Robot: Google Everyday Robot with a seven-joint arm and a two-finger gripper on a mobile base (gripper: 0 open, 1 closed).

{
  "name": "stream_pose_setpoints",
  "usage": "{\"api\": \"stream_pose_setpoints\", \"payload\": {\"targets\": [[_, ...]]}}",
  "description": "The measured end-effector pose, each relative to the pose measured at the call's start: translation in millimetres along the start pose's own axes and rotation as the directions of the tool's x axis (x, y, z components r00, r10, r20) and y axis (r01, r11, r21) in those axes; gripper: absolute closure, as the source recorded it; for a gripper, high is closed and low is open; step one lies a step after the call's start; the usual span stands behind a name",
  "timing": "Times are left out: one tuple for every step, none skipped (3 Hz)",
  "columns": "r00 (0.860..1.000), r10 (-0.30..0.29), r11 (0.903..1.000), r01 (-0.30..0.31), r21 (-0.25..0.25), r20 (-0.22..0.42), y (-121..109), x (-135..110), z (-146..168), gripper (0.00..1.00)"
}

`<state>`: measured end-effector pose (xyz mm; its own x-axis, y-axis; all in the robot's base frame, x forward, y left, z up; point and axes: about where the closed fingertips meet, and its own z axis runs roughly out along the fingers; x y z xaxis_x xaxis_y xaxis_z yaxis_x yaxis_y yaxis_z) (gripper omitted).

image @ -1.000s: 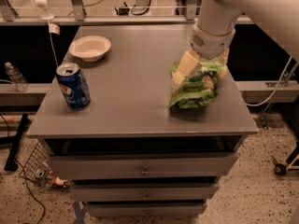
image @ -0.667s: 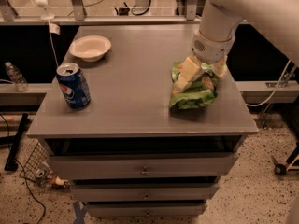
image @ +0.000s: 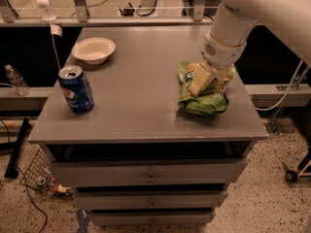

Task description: Move green rice chip bag near pepsi can

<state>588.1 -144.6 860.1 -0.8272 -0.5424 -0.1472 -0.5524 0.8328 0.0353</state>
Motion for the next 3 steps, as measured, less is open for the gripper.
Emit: {"api": "stream_pose_setpoints", "payload": {"targets": [[1.0, 0.0, 1.0, 0.0, 0.0, 0.0, 0.1, -0.6, -3.1, 1.0], [1.0, 0.0, 1.0, 0.0, 0.0, 0.0, 0.1, -0.6, -3.3, 1.0], [1.0, 0.0, 1.0, 0.0, 0.0, 0.0, 0.2, -0.9, -4.8, 1.0]]}}
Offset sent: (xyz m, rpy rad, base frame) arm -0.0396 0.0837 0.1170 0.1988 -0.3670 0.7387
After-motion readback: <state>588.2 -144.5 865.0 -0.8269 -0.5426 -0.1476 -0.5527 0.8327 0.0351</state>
